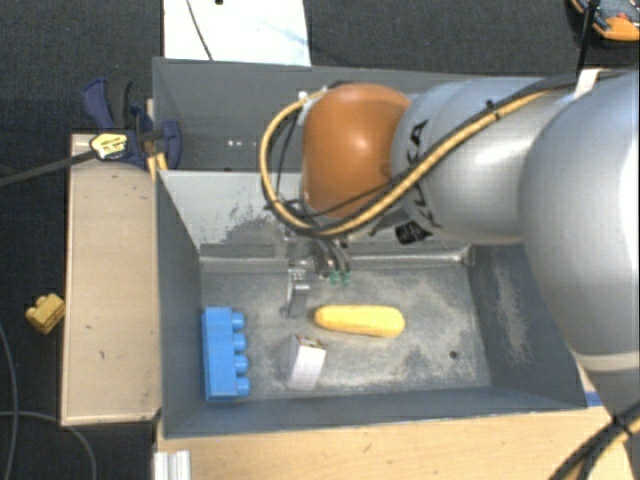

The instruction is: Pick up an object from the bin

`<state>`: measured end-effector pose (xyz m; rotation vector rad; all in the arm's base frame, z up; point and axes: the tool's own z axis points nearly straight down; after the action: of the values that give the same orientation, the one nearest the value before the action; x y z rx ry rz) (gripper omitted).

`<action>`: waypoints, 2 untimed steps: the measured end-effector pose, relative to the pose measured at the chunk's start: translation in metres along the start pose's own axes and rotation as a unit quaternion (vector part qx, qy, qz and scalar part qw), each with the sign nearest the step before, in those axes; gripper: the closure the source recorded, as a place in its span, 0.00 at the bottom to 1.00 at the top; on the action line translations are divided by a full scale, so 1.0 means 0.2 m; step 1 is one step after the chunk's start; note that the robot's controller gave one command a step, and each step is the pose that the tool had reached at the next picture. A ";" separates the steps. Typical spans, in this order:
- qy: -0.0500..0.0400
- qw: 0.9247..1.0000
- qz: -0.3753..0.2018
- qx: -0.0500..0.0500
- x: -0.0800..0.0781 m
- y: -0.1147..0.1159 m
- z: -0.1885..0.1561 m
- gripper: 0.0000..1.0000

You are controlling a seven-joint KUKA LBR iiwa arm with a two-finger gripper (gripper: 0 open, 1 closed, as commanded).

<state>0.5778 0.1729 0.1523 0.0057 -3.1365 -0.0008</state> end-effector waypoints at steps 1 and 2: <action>-0.004 1.000 0.002 -0.001 -0.01 0.00 -0.02 0.00; -0.005 1.000 0.008 -0.001 0.05 -0.27 0.11 0.00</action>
Offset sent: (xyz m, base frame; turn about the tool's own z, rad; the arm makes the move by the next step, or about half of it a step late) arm -0.0150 -0.0813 -0.0351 0.0278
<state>0.5682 0.1187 0.1304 -0.0199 -3.1457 -0.0041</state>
